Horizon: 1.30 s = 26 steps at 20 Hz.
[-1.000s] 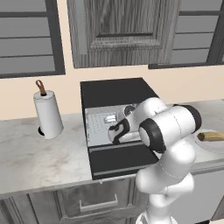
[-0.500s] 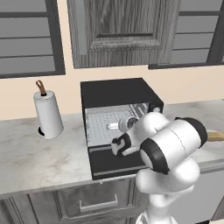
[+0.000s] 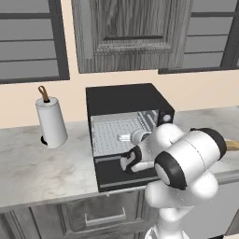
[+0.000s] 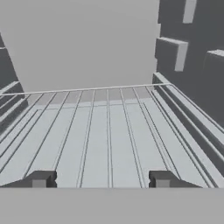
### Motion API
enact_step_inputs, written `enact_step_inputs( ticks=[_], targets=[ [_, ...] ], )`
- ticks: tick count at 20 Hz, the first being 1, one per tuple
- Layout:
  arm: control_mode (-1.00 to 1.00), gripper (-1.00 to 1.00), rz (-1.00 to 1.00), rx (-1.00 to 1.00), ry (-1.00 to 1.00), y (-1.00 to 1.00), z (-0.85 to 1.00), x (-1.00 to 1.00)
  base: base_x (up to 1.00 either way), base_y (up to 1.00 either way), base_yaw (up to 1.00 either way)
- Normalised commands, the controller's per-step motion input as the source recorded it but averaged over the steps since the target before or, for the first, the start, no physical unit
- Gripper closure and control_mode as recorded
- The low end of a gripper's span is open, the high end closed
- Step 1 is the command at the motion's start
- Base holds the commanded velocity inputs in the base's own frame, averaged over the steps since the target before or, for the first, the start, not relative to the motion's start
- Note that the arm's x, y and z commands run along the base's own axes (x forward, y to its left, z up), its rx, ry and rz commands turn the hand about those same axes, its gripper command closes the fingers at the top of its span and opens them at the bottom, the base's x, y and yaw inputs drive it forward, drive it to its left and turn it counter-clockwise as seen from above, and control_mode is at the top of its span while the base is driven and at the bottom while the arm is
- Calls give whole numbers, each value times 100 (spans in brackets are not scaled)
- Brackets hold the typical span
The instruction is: Pull the toaster oven rack outwards. Pick up the baguette from the plate and place it on the toaster oven rack. Close the toaster oven door fully and set the temperature to the lowest setting.
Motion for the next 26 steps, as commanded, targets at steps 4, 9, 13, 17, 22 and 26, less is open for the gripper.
enact_step_inputs(
  ticks=[4, 9, 13, 17, 22, 26],
  targets=[
    [-100, -100, -8, 0, 34, -15, -6, -32, 0, 0, 0],
    [-100, -100, -7, 0, 27, -29, -33, -46, 0, 0, 0],
    [-100, -100, -1, -1, 50, -53, -89, -61, 0, 0, 0],
    [-100, -100, 0, -4, 54, -34, -83, -44, 0, 0, 0],
    [-100, -100, 0, 0, 40, -63, -93, -95, 0, 0, 0],
    [-100, -100, -4, 0, 53, -61, -68, -99, 0, 0, 0]
  ],
)
